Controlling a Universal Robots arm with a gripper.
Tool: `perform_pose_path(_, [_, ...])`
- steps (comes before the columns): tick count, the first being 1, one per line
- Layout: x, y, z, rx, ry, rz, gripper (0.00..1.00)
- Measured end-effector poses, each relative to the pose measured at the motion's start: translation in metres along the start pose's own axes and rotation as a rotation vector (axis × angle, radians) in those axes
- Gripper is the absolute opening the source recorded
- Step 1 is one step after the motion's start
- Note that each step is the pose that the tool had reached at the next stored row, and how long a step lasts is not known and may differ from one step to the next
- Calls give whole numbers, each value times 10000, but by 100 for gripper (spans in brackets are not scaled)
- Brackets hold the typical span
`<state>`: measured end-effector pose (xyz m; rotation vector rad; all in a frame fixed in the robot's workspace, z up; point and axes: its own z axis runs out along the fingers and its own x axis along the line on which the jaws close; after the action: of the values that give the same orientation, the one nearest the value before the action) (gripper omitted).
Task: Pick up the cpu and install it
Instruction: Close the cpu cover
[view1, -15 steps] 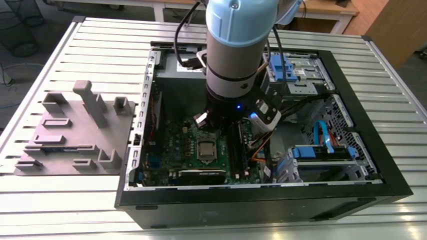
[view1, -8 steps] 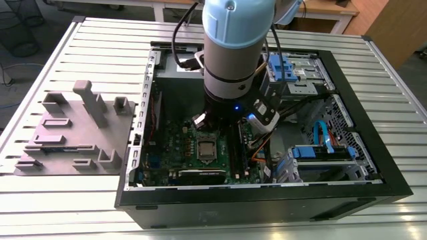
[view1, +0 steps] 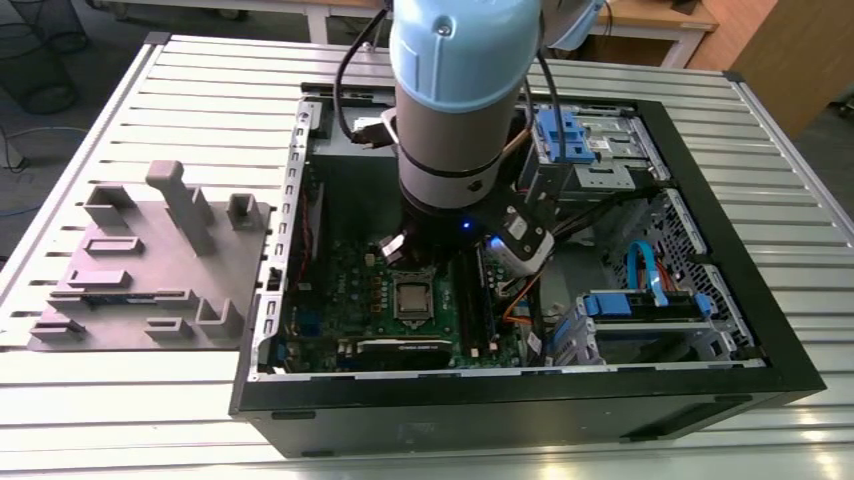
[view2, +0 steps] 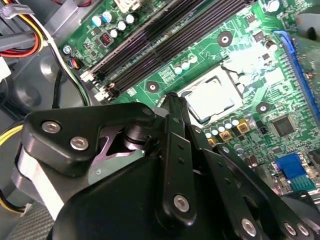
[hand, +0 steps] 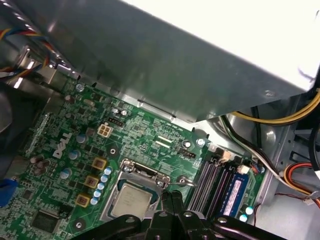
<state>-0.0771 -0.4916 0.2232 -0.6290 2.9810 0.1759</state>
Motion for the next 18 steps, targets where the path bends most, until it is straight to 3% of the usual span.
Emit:
perform_pose_path(3, [50,-23,-7,-17,-76,-4,11])
perform_pose_path(9, [161,-81,-26,-15,-159,-12,11])
perform_pose_path(14, [164,-83,-26,-19,-148,-12,11])
perform_pose_path(15, [163,-84,-25,-66,-41,4,11])
perform_pose_path(18, [141,-94,-22,-277,459,78,11])
